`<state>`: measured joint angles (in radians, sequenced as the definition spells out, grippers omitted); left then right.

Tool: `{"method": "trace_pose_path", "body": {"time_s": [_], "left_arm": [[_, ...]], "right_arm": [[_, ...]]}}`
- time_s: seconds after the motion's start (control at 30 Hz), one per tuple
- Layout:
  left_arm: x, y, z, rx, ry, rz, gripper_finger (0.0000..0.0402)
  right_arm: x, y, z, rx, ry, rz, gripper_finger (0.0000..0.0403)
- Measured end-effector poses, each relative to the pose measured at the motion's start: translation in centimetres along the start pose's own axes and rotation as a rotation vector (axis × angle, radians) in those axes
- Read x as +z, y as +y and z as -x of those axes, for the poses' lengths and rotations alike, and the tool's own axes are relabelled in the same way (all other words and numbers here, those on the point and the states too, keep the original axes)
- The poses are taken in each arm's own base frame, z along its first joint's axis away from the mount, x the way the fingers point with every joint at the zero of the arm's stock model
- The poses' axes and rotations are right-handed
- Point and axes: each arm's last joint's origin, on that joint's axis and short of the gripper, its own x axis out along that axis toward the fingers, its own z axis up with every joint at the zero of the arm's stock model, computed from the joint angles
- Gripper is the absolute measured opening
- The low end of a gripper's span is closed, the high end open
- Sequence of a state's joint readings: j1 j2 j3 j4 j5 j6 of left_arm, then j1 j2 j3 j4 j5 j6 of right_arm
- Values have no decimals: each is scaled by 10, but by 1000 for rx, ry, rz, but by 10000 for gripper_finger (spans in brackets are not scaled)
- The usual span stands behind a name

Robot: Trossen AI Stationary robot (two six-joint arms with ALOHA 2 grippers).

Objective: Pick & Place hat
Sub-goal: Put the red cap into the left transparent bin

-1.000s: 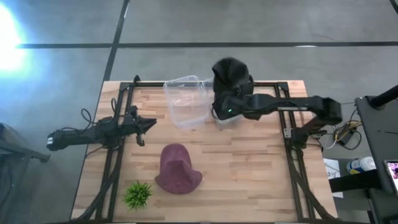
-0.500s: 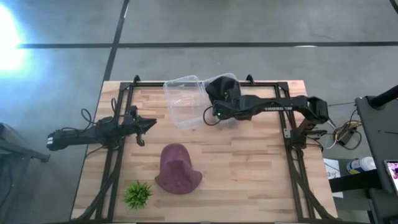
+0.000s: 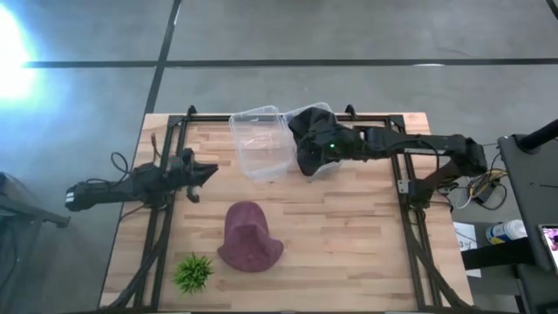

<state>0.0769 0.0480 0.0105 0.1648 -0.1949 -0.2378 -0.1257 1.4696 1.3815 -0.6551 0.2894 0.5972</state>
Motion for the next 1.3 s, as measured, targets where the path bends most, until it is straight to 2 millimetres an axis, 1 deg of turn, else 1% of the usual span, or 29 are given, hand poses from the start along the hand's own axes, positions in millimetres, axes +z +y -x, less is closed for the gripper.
{"method": "trace_pose_path", "body": {"time_s": [0.1,0.17,0.23,0.3,0.4,0.47,0.57,0.6,0.7,0.77,0.83,0.9,0.97,1.13,1.23,1.3], "left_arm": [[8,-2,0,-28,-80,373,37],[13,-2,1,-49,-124,546,37],[16,-3,2,-74,-155,646,37],[18,-3,2,-63,-186,702,37],[20,-2,2,-47,-222,835,37],[19,-2,2,-50,-216,845,37],[10,-2,-2,-35,-109,870,37],[5,-1,-4,0,-49,885,37],[-9,2,-6,186,172,917,37],[-12,1,-6,271,303,898,37],[-10,-1,-9,296,391,880,37],[-8,-4,-13,260,458,856,37],[-7,-8,-19,172,530,805,37],[-15,-14,-30,10,685,719,37],[-24,-14,-34,-8,756,614,37],[-31,-11,-37,28,778,536,37]], "right_arm": [[2,-4,13,6,-12,-40,187],[2,-6,18,0,-7,-49,187],[0,-7,19,-16,6,-46,187],[-2,-9,19,-34,12,-41,187],[-1,-9,18,-40,10,-38,187],[-2,-9,15,-45,13,-25,187],[-3,-8,12,-43,29,-17,187],[-3,-7,11,-40,32,-17,187],[-4,-7,10,-32,46,-16,187],[-5,-7,9,-35,59,-13,187],[-6,-8,9,-36,70,-9,187],[-7,-8,9,-37,76,-8,187],[-8,-8,9,-43,85,-5,187],[-8,-9,10,-47,89,-3,187],[-8,-9,10,-46,89,1,187],[-8,-9,10,-46,89,1,187]]}}
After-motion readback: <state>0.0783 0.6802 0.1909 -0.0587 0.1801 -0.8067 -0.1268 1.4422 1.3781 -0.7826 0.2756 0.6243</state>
